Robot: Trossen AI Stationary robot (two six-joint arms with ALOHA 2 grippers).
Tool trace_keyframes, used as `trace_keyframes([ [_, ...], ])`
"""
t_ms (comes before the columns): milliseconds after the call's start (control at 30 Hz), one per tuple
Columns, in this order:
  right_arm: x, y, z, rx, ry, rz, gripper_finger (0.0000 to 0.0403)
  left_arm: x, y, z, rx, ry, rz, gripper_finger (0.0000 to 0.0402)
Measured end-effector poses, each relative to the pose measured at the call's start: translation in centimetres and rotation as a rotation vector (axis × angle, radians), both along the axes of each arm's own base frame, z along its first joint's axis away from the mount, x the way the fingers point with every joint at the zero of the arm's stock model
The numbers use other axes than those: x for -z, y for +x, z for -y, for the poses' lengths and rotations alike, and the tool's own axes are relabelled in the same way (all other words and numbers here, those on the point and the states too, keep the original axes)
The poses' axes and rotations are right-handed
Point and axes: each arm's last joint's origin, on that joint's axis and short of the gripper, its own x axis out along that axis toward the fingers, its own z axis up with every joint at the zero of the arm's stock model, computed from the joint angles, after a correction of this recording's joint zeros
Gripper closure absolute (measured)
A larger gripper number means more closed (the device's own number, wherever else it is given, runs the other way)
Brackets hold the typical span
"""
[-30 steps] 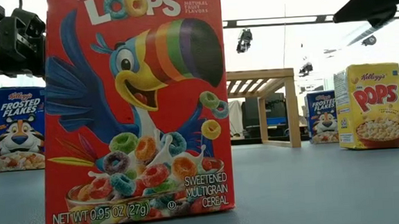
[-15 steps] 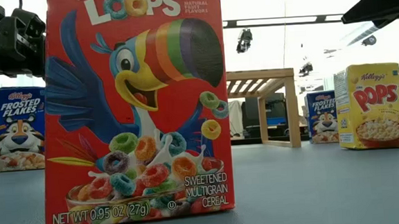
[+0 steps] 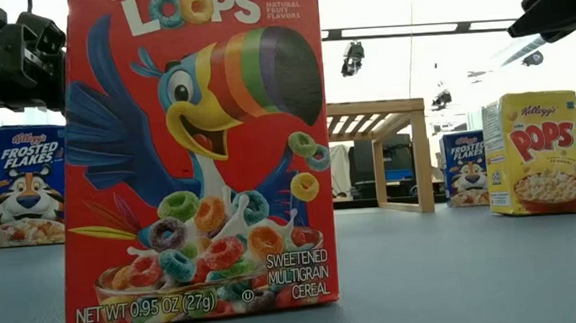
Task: Stack cereal on shelf
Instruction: Put the right yellow cereal box on the shelf
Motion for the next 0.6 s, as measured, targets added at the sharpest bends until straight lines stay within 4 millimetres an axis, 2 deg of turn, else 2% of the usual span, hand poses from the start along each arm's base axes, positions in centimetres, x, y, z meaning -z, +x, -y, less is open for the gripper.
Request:
trace_keyframes([
  [133,0.0,-0.5,0.3,-0.016,-0.047,-0.019,0.0344,0.0,0.0,0.0,0.0,0.0,0.0,0.04],
  [367,0.1,-0.8,0.7,-0.011,-0.069,-0.035,0.0258,0.0,0.0,0.0,0.0,0.0,0.0,0.04],
  [600,0.7,-1.4,1.3,0.04,-0.053,-0.098,0.0207,0.0,0.0,0.0,0.0,0.0,0.0,0.04],
])
